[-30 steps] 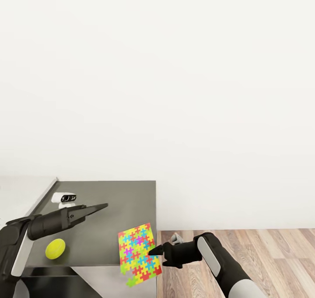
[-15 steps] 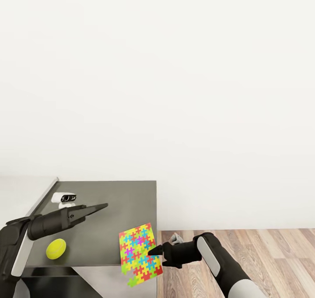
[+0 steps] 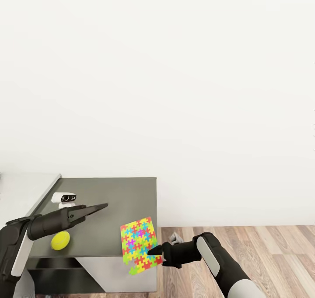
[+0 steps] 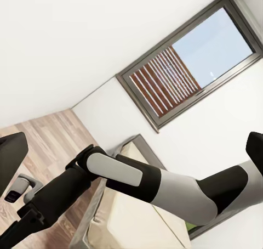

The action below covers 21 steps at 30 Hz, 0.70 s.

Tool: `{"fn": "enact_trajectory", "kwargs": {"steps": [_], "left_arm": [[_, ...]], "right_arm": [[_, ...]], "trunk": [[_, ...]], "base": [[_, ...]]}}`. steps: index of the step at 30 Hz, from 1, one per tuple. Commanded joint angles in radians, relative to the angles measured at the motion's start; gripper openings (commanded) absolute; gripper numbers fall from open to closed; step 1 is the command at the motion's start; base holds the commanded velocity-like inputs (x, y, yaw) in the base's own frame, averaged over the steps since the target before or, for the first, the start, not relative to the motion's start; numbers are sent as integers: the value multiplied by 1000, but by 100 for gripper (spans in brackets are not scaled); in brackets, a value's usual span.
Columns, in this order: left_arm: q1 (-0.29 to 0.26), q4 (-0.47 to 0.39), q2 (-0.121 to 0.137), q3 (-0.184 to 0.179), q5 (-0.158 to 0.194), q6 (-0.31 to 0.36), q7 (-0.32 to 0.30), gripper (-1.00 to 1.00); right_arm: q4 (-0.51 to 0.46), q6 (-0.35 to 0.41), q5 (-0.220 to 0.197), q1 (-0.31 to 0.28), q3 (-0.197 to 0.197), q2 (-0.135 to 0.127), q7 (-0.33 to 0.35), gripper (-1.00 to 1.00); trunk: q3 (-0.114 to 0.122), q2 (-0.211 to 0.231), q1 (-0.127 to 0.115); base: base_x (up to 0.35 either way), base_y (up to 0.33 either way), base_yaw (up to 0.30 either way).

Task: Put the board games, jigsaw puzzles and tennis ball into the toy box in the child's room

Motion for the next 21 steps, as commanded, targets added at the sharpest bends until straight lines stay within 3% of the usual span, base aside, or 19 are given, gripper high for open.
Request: {"fn": "enact_trajectory", "kwargs": {"steps": [1, 21], "left_arm": [[-1, 0, 0, 0, -1, 11, -4, 100], [-1, 1, 1, 1, 0, 13, -4, 100]], "right_arm": [[0, 2, 10, -1, 0, 0, 10, 100], [0, 2, 10, -1, 0, 0, 10, 100]], "trunk": [[-1, -1, 0], [-1, -1, 0]], "base": [[-71, 0, 0], [-12, 0, 0]]}}
